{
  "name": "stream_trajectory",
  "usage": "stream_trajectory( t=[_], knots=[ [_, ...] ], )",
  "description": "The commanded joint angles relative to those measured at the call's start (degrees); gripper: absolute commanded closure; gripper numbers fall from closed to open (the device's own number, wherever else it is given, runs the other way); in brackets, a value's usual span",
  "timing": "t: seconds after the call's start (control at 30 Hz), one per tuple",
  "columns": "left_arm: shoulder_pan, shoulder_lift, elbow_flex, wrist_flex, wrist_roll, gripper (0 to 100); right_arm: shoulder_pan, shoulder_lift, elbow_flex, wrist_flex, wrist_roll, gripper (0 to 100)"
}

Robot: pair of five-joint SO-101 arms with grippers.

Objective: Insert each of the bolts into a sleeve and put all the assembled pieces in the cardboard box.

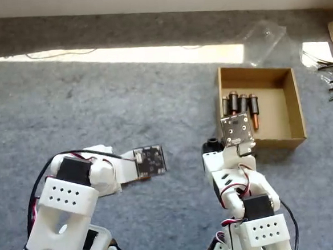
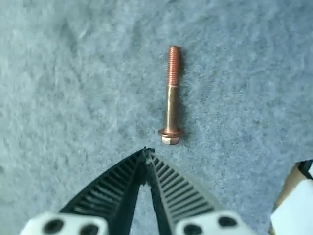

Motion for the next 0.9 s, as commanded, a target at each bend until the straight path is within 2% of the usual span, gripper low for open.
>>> stream_trajectory(
  t=[0.0, 0.1, 0.17, 0.33, 0.43, 0.67, 0.87],
  knots=[
    [1.2, 0.3, 1.4, 0.1, -10.7, 99, 1.2, -0.7, -0.4, -2.2, -0.3, 99.5],
    [1.2, 0.3, 3.5, 0.0, -14.5, 99, 1.2, -0.7, -0.4, -2.2, -0.2, 99.5],
    [1.2, 0.3, 4.5, -0.1, -16.0, 95, 1.3, -0.7, -0.4, -2.2, -0.2, 99.5],
    [1.2, 0.4, 4.5, -1.1, -16.0, 84, 1.3, -0.7, -0.4, -2.2, -0.2, 99.5],
    [1.2, 0.4, 4.6, -2.9, -15.9, 84, 1.3, -0.7, -0.4, -2.2, -0.2, 99.5],
    [1.7, 1.4, 3.9, -5.9, -9.1, 84, 1.3, -0.7, -0.4, -2.2, -0.2, 99.5],
    [4.5, 15.7, -3.3, -5.8, -4.7, 84, 1.3, -0.7, -0.4, -1.9, -0.2, 99.5]
  ],
)
